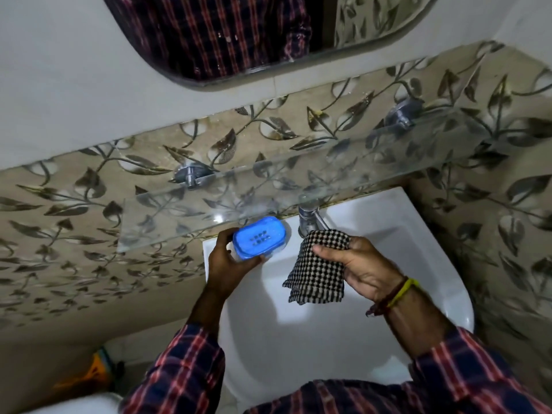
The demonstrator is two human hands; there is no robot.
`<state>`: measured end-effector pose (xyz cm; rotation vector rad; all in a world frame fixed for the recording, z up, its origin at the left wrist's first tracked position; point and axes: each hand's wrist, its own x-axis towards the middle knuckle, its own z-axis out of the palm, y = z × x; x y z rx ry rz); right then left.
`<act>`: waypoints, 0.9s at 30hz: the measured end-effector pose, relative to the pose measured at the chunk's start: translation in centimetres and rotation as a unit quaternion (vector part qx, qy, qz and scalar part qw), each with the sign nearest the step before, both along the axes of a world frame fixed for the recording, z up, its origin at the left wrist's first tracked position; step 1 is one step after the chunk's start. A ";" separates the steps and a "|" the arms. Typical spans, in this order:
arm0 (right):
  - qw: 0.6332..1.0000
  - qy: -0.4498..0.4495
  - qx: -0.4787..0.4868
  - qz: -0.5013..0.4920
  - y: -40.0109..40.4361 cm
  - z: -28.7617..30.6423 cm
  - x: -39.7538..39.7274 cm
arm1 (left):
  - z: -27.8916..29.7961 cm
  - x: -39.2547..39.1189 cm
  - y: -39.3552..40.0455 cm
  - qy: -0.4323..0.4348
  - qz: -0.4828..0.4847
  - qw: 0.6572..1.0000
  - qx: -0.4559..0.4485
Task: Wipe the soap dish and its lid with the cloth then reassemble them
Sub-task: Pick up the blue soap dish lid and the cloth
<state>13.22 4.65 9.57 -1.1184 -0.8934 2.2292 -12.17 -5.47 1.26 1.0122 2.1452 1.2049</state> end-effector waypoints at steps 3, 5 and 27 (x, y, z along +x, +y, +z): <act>0.997 -0.038 0.059 -0.034 0.1 0.0 0.1 | 1.1 0.4 -0.4 0.001 0.010 0.999 0.040; 0.993 -0.062 0.084 -0.051 0.2 0.3 0.2 | 1.9 0.8 -0.9 -0.004 0.012 0.997 0.071; 0.995 0.091 -0.019 -0.030 -0.5 5.2 5.0 | 7.4 6.8 -7.2 -0.298 -0.017 0.921 0.248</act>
